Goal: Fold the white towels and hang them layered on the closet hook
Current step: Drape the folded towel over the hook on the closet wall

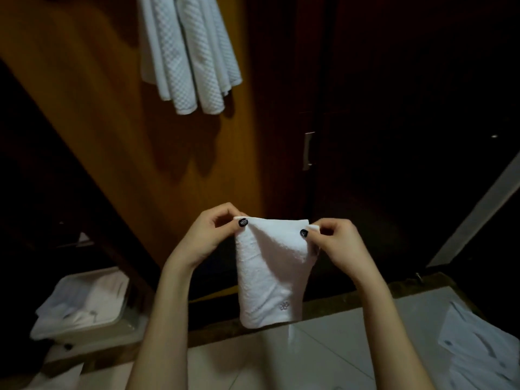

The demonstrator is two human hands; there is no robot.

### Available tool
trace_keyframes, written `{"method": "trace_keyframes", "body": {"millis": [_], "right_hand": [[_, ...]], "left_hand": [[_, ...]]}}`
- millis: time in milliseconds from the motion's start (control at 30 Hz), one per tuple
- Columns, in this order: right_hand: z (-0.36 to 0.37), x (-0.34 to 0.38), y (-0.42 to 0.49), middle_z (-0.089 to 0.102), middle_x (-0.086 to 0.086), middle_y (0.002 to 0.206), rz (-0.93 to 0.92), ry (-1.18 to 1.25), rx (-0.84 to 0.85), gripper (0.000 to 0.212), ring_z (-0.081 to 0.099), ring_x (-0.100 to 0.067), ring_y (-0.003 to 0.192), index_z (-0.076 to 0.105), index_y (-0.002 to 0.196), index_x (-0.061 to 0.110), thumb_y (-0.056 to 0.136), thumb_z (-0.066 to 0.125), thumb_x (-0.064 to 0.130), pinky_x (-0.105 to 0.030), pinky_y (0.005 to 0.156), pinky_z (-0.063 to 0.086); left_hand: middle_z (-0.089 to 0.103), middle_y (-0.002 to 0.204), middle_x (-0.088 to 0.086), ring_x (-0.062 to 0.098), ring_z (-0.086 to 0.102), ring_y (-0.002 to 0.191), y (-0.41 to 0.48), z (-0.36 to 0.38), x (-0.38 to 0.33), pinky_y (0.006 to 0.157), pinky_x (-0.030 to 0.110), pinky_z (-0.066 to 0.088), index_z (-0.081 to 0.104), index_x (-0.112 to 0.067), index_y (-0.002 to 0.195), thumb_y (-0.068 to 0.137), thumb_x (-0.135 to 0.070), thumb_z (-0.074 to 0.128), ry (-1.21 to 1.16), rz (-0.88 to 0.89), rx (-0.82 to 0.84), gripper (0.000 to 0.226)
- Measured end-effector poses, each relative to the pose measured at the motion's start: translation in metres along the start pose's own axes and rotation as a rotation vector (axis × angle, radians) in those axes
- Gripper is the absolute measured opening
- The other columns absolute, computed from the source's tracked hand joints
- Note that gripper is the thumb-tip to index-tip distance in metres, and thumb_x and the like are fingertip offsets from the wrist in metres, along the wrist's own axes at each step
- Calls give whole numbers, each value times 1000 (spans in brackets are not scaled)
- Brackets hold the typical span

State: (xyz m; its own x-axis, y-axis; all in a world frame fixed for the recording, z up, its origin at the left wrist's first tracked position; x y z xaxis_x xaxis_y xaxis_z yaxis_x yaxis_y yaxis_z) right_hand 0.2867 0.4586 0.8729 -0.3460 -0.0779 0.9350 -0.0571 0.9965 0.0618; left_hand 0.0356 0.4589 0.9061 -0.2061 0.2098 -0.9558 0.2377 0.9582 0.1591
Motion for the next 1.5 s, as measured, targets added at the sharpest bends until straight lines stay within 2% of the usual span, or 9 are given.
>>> {"method": "trace_keyframes", "body": {"millis": [233,367,600,700,867,1033,1267,1400,1500], "right_hand": [[40,25,-3,69,-15,71,-61,-45,116,20,64,-44,76,67,67,13,84,75,20,-44,60,47],[56,33,-12,64,-4,64,-116,86,189,25,63,-18,63,59,65,9,82,77,12,-37,63,51],[68,33,-21,64,-6,70,-65,173,399,25,62,-14,67,59,68,4,81,77,15,-23,63,52],[67,31,-18,61,-2,61,-51,189,309,27,61,-12,59,57,63,11,81,78,14,-24,58,50],[62,35,-13,62,-16,67,-58,189,203,32,60,-20,65,59,68,-3,86,73,19,-33,62,47],[54,43,-13,68,-25,79,-86,162,206,26,65,-30,72,70,76,-3,88,71,20,-39,71,52],[38,44,-15,63,-9,61,-146,9,25,28,57,-11,56,63,65,8,84,75,24,-22,54,44],[31,39,-16,62,-10,61,-160,20,-77,30,61,-25,59,61,67,5,85,75,24,-35,57,49],[28,37,-15,61,-6,63,-172,72,-102,20,58,-16,56,62,77,7,86,74,20,-34,56,48]], "left_hand": [[62,67,-15,-5,56,66,-40,-33,9,62,7,42,60,-10,79,90,-3,63,-10,26,-201,13],[63,71,-13,-3,57,68,-54,-43,15,63,9,43,62,-19,75,91,-5,63,-85,19,-261,21],[59,80,-4,1,54,73,-62,-43,16,64,11,44,62,-24,78,90,-21,66,-124,47,-276,12],[64,79,-12,-1,58,77,-64,-49,15,71,10,45,65,-18,80,89,-6,66,9,74,-284,15],[68,81,-12,2,62,83,-66,-59,20,78,15,45,70,-34,75,88,-9,69,164,-14,-211,28],[66,78,-9,14,58,81,-65,-54,28,81,30,46,71,-28,73,87,-4,68,31,-92,-215,28],[67,72,-11,1,61,75,-54,-34,29,72,13,48,68,-16,77,85,-2,70,84,-59,-174,16],[64,75,-13,3,60,76,-47,-27,25,73,17,50,64,-19,80,89,-1,64,-26,11,-191,20],[62,78,-17,0,58,77,-41,-25,16,71,14,47,63,-22,80,90,-5,65,2,95,-230,20]]}}
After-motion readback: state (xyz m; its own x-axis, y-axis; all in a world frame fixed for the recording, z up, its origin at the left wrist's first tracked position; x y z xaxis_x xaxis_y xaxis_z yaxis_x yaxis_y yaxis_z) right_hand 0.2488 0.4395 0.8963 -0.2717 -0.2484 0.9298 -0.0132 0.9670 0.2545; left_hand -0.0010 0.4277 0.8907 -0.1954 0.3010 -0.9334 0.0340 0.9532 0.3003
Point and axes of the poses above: each hand's wrist, its own y-axis towards the middle knuckle, its own z-axis out of the palm, x = y × z, the point moved 3 cm from there along y, towards the middle knuckle
